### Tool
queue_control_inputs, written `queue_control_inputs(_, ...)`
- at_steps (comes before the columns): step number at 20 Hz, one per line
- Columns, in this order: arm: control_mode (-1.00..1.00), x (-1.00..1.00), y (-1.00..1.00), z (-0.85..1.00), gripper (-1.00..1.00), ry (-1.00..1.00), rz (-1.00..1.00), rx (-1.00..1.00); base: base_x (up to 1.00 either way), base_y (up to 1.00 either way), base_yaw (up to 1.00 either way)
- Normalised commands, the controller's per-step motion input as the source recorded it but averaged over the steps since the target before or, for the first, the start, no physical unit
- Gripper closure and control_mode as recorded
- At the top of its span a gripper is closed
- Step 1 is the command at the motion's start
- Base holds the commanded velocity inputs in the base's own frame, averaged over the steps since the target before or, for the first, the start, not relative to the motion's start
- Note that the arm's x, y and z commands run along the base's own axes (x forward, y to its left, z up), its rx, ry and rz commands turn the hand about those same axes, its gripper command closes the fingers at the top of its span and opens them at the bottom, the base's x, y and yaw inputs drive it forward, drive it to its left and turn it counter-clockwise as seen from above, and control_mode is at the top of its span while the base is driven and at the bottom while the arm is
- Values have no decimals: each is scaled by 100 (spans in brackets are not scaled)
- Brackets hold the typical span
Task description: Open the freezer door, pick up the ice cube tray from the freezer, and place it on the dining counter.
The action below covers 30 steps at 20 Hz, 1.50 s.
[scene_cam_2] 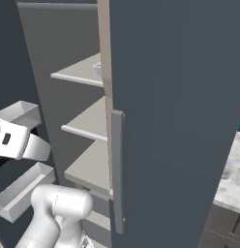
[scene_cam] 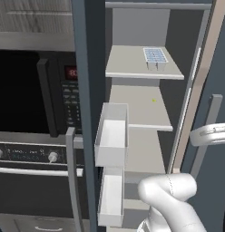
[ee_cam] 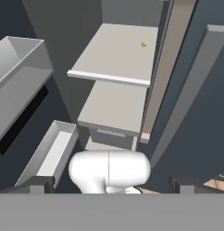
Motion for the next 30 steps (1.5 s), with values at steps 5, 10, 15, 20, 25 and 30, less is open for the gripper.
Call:
queue_control_inputs(5,-100,0,0,0,-100,0,0,0,12,1,0)
queue_control_inputs(10,-100,0,0,0,-100,0,0,0,0,0,0)
queue_control_inputs(15,-100,-4,0,0,-100,0,0,0,0,0,0)
queue_control_inputs(20,-100,-14,-2,28,-100,-5,-6,2,0,0,0)
queue_control_inputs(25,-100,-5,-2,49,-100,-5,-6,10,0,0,0)
queue_control_inputs(30,-100,0,7,31,-100,-12,-10,9,0,0,0)
